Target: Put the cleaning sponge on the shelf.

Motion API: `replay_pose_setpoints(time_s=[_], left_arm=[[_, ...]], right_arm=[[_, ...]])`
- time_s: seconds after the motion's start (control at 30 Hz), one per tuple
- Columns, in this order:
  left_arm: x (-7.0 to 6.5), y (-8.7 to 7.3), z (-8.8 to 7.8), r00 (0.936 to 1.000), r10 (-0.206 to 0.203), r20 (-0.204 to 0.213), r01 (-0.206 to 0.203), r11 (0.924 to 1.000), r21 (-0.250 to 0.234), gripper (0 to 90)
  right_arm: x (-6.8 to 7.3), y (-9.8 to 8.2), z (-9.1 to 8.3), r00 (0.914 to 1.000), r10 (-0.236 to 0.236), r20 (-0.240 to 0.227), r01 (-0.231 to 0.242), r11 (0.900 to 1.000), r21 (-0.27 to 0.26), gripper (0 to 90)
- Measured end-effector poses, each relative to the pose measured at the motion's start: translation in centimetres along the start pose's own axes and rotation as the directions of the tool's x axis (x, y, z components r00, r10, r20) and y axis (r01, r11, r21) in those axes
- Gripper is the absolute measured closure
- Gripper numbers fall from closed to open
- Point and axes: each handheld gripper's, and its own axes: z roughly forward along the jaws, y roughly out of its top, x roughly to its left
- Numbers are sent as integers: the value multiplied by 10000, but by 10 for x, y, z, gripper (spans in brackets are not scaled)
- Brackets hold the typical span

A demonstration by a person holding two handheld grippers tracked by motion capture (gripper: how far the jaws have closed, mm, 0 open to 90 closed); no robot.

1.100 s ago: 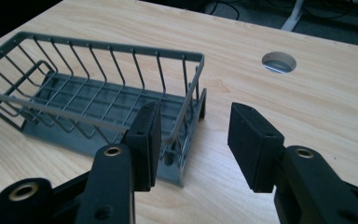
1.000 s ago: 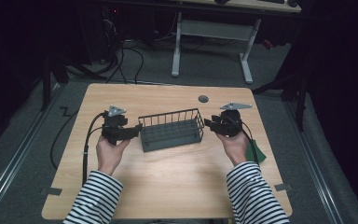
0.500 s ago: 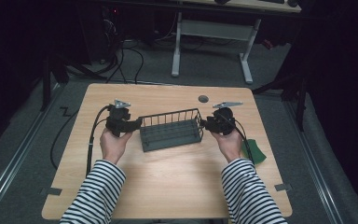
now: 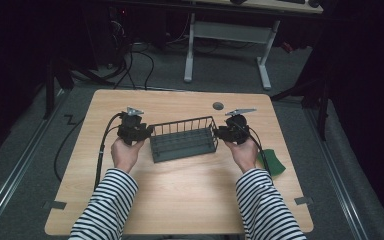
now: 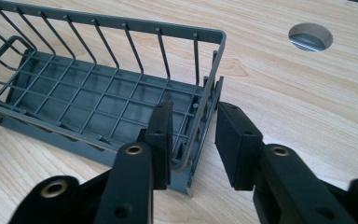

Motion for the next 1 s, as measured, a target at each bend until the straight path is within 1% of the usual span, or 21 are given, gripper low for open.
replay_pose_setpoints(time_s=[0.07, 0.13, 0.2, 0.27, 0.33, 0.5, 0.7, 0.93, 1.0], left_arm=[[0, 0, 1, 10000, -12, 77, 12, 10000, 41, 665], [-1, 0, 2, 9999, 9, 153, -10, 10000, 72, 685], [-1, 0, 2, 9998, -39, 195, 37, 10000, 82, 689], [-1, 0, 2, 9998, -48, 212, 46, 10000, 82, 692], [-1, -1, 1, 9997, -24, 242, 21, 9999, 125, 693], [-4, -1, -1, 9996, 108, 241, -113, 9997, 218, 693], [-8, -2, -4, 9989, 373, 289, -382, 9988, 315, 704], [-13, -3, -6, 9980, 497, 394, -511, 9981, 339, 708], [-15, -4, -6, 9977, 491, 471, -507, 9982, 317, 707]], right_arm=[[0, 0, 0, 10000, -23, -25, 23, 10000, -13, 689], [0, 0, 1, 9999, -94, -46, 95, 9999, 97, 714], [0, 0, 2, 9999, -124, -84, 125, 9998, 125, 731], [1, 0, 2, 9998, -166, -105, 169, 9994, 297, 744], [1, 0, 2, 9996, -215, -166, 220, 9993, 292, 755], [2, -1, 1, 9994, -297, -155, 303, 9988, 394, 756], [2, -5, -4, 9993, -314, -213, 322, 9986, 422, 758], [0, -9, -8, 9991, -345, -256, 356, 9984, 433, 758], [0, -11, -11, 9989, -394, -236, 406, 9979, 505, 757]])
